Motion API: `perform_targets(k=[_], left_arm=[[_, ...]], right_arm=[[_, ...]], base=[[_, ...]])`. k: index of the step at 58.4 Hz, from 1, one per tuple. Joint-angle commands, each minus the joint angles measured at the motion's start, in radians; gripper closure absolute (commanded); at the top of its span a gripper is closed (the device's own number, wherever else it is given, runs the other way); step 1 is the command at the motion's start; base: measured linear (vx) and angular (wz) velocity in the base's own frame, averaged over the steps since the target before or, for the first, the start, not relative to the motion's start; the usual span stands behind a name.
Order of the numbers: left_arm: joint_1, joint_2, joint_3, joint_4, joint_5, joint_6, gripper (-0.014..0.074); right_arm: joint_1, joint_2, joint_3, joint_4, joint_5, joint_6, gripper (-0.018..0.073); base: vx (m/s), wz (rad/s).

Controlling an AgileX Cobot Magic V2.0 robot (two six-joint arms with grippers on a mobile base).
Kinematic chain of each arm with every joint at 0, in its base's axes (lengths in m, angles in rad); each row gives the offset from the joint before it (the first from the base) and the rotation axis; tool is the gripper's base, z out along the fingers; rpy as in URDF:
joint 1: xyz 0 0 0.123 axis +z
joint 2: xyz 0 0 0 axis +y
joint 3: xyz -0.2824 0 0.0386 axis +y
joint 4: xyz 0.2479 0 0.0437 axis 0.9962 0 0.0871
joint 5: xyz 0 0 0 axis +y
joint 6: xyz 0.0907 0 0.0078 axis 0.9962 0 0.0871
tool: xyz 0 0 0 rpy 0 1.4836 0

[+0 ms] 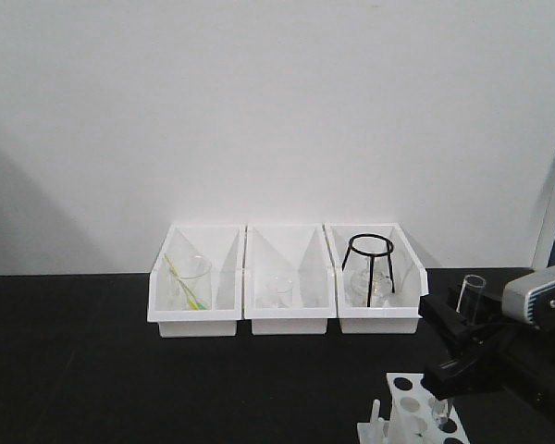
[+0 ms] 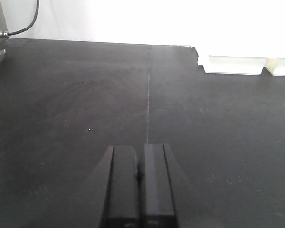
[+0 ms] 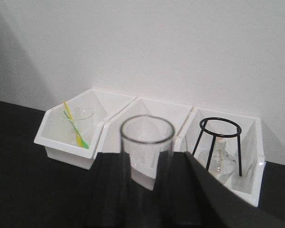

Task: Flip and reinsert test tube from rack
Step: 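Lower the flipped tube with the right gripper into its rack hole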

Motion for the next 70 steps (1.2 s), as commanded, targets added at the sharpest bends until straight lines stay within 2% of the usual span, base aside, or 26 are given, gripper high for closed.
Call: perform_targets(k=[1, 7, 15, 26, 34, 40, 54, 70], left_arm=[[-0.007, -0.011, 0.0, -0.004, -0.087, 0.0, 0.0603], [-0.007, -0.011, 0.0, -0.004, -0.087, 0.0, 0.0603], [-0.007, -0.011, 0.0, -0.004, -0.087, 0.0, 0.0603], [-0.007, -0.011, 0.0, -0.004, -0.087, 0.0, 0.0603], [-0.007, -0.011, 0.0, -0.004, -0.087, 0.0, 0.0603], [-0.007, -0.011, 0.0, -0.004, -0.087, 0.0, 0.0603], [-0.007, -0.011, 0.0, -0.004, -0.087, 0.0, 0.0603], [-0.007, -0.011, 0.0, -0.004, -0.087, 0.0, 0.0603]], right_arm=[[0.03, 0.005, -0.027, 0.183, -0.107, -0.161, 0.0568], [0.075, 0.034, -0.027, 0.307, -0.121, -0.265, 0.0568], [0.12, 0.078, -0.027, 0.349, -0.176, -0.308, 0.0568], [0.117, 0.099, 0.022, 0.447, -0.287, -0.333, 0.0568], [0.117, 0.099, 0.081, 0.447, -0.326, -0.345, 0.0568], [0.117, 0.099, 0.086, 0.438, -0.336, -0.315, 0.0568], [0.117, 0.103, 0.089, 0.361, -0.281, -0.289, 0.0568], [0.117, 0.101, 0.09, 0.359, -0.258, -0.289, 0.0568]], base=[[0.0, 0.0], [0.0, 0.0], [0.0, 0.0], [0.0, 0.0], [0.0, 0.0], [0.0, 0.0], [0.0, 0.0], [0.0, 0.0]])
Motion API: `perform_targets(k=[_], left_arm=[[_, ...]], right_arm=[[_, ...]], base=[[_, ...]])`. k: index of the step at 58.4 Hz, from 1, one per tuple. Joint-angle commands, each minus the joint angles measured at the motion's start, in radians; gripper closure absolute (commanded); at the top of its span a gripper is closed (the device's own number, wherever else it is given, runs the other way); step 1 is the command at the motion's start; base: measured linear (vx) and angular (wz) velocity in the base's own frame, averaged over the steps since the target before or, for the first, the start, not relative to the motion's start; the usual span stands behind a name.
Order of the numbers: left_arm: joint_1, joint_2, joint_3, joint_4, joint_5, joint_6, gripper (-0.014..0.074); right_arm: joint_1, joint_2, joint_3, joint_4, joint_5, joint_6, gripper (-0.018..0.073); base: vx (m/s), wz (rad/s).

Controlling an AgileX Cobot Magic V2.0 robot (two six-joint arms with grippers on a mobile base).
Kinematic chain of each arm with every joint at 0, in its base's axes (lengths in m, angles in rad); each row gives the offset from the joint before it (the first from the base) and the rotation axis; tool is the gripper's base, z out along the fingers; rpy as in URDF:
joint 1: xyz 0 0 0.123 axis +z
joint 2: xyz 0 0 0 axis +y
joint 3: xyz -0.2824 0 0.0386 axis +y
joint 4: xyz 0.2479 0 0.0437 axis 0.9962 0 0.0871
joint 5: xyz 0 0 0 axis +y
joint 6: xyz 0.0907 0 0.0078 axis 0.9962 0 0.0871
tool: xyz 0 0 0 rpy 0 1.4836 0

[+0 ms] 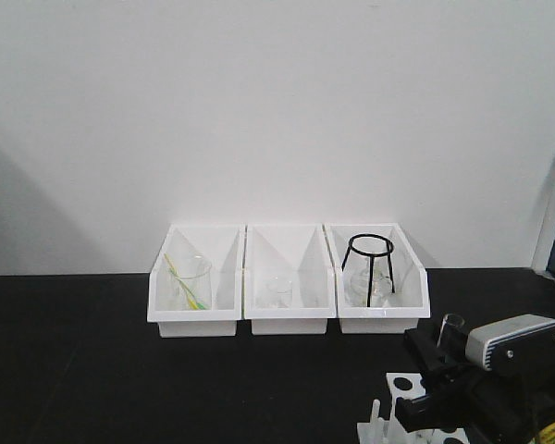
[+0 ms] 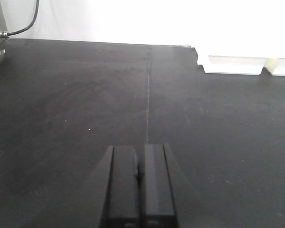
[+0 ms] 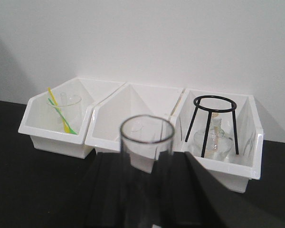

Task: Flip and reinsert test tube from rack
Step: 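Lower the flipped tube with the right gripper into its rack hole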

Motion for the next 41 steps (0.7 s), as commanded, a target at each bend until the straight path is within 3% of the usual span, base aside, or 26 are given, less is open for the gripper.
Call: perform_targets(k=[1, 13, 31, 41], left_arm=[[-0.007, -0.011, 0.0, -0.004, -0.087, 0.0, 0.0603], [-0.007, -0.011, 0.0, -0.004, -0.087, 0.0, 0.0603], [-0.007, -0.011, 0.0, -0.004, -0.087, 0.0, 0.0603], [-0.007, -0.011, 0.0, -0.004, -0.087, 0.0, 0.0603]], right_arm=[[-0.003, -0.022, -0.02, -0.012, -0.061, -0.001, 0.0568], [-0.003, 0.032, 0.071, -0.003, -0.213, 0.003, 0.0568], [-0.003, 0.14, 0.067, -0.03, -0.232, 0.037, 0.0557], [-0.003, 0.186, 0.067, -0.031, -0.233, 0.037, 0.0467]], base=[[0.0, 0.0], [0.0, 0.0], [0.0, 0.0], [0.0, 0.0]])
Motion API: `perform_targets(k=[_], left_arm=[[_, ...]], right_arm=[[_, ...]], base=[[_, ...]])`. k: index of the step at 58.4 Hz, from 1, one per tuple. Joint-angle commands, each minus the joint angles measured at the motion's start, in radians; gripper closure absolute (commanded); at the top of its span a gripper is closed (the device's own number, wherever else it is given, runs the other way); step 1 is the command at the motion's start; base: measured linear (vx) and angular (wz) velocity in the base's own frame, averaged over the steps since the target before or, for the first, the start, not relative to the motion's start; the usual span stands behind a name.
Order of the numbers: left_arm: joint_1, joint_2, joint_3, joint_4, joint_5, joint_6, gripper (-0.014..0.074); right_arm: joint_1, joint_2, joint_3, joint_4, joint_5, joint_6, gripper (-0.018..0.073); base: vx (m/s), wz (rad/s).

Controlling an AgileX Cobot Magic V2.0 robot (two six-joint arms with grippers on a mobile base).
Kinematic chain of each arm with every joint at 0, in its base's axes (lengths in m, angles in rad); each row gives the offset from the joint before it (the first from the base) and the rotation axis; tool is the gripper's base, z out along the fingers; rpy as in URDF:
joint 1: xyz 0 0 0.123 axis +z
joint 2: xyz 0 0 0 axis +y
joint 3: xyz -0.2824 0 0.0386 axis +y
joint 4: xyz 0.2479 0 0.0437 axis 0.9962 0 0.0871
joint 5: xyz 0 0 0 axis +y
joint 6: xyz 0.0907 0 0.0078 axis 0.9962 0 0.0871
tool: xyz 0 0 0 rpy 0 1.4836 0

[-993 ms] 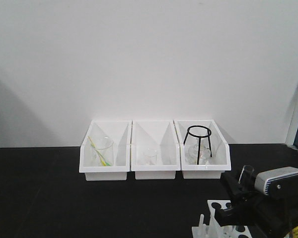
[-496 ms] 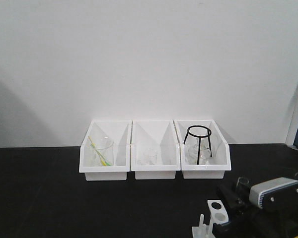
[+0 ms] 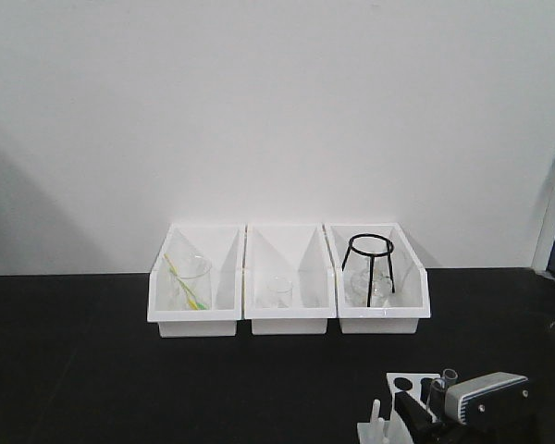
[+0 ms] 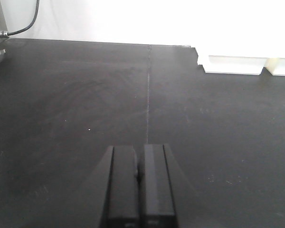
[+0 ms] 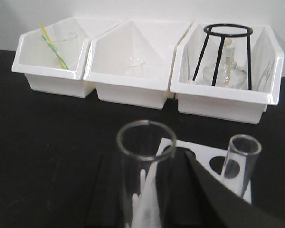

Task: Flip and reinsert test tube from rack
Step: 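Lower the flipped tube with the right gripper into its rack hole, then open the right gripper and raise it away from the rack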

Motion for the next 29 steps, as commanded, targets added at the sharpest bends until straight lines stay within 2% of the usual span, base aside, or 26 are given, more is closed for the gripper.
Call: perform_targets(k=[1, 20, 29], left_arm=[[-0.007, -0.011, 0.0, -0.004, -0.087, 0.0, 0.0603], [-0.007, -0.011, 0.0, -0.004, -0.087, 0.0, 0.0603], [-0.007, -0.011, 0.0, -0.004, -0.087, 0.0, 0.0603]], right_arm=[[-0.003, -0.019, -0.022, -0.009, -0.091, 0.003, 0.0456], [-0.003, -0.063, -0.022, -0.01, -0.105, -0.012, 0.0083], [-0.003, -0.222, -0.022, -0.001, -0.008, -0.004, 0.0007]], base=[[0.0, 0.0], [0.0, 0.0], [0.0, 0.0]])
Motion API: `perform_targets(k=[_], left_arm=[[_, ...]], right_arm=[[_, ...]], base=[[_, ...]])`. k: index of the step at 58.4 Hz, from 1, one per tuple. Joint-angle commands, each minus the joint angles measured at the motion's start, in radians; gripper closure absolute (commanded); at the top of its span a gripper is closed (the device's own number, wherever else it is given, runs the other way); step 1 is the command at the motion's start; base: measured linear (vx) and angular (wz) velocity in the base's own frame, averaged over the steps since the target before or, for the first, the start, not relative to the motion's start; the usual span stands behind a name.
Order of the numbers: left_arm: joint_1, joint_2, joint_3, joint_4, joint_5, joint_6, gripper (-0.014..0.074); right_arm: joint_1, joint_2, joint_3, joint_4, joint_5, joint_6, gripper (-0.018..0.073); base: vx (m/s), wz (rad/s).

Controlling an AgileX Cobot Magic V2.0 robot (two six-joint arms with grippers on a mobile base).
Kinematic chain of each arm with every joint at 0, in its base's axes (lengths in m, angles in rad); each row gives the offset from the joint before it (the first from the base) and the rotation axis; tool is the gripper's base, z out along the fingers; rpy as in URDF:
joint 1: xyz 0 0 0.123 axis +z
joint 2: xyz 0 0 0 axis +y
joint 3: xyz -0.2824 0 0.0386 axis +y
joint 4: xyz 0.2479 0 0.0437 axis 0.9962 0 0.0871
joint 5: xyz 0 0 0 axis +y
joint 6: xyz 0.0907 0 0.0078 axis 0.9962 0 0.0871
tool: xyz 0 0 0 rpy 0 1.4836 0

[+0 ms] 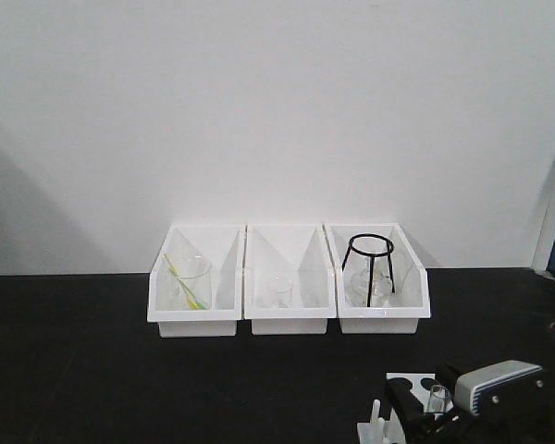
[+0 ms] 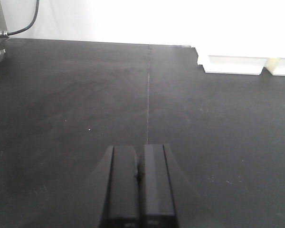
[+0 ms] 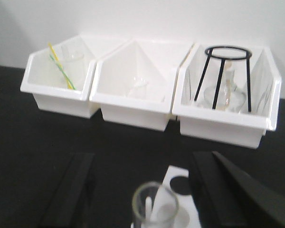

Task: Flip and reinsert test tube from rack
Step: 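Open the right gripper and raise it away from the rack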

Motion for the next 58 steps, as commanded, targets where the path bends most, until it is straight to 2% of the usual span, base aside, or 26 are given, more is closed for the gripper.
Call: perform_targets(k=[1, 11, 19, 24, 33, 45, 58], left_arm=[[-0.007, -0.011, 0.0, -0.004, -0.087, 0.0, 0.0603], [-0.007, -0.011, 0.0, -0.004, -0.087, 0.0, 0.0603], [-0.007, -0.011, 0.0, -0.004, -0.087, 0.0, 0.0603], [-0.007, -0.011, 0.0, -0.004, -0.087, 0.0, 0.0603], [-0.007, -0.011, 0.0, -0.004, -0.087, 0.0, 0.0603], [-0.007, -0.011, 0.0, -0.004, -0.087, 0.0, 0.0603], [-0.007, -0.011, 0.0, -0.004, -0.087, 0.0, 0.0603]], right_arm=[[-0.003, -0.123, -0.022, 0.004, -0.008, -0.002, 0.0008], [-0.003, -0.425, -0.026, -0.004, 0.227, 0.0, 0.0021], [-0.003, -0.682, -0.059, -0.004, 0.531, 0.0, 0.0043], [-0.003, -0.798, -0.061, 0.001, 0.69, 0.0, 0.0052], [-0.003, -0.961, -0.061, 0.004, 0.893, 0.0, 0.0055], [-0.003, -1.079, -0.061, 0.003, 1.018, 0.0, 0.0055], [-0.003, -1.103, -0.057, -0.014, 0.974, -0.01, 0.0064]], base=[[0.0, 0.0], [0.0, 0.0], [0.0, 0.0], [0.0, 0.0], [0.0, 0.0], [0.0, 0.0], [0.0, 0.0]])
